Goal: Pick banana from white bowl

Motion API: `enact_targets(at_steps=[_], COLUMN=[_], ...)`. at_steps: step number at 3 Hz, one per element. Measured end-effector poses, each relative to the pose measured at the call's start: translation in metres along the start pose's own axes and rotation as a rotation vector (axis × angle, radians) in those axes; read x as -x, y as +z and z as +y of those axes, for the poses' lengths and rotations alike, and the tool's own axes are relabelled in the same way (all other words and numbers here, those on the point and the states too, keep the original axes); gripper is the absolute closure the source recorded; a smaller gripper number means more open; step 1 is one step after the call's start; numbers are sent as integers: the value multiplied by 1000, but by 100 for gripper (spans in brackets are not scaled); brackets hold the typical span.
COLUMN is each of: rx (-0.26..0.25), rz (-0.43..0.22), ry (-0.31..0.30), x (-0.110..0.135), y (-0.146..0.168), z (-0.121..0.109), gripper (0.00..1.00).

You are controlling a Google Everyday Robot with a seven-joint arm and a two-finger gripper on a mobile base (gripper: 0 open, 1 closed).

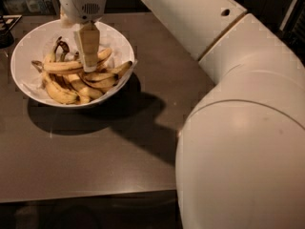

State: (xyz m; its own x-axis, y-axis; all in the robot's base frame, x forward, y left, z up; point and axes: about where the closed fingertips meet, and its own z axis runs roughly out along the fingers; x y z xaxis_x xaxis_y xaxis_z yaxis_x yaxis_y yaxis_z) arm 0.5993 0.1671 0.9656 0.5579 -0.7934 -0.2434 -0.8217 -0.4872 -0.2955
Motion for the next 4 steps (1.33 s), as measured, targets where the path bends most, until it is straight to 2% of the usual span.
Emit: enact_targets(at_steps=[1,2,4], rx=[26,42,66], rz=[-27,-40,-24], ry=[11,20,32], x=[4,3,-11], y=[13,22,30], z=[-1,0,4], gripper=[34,43,40])
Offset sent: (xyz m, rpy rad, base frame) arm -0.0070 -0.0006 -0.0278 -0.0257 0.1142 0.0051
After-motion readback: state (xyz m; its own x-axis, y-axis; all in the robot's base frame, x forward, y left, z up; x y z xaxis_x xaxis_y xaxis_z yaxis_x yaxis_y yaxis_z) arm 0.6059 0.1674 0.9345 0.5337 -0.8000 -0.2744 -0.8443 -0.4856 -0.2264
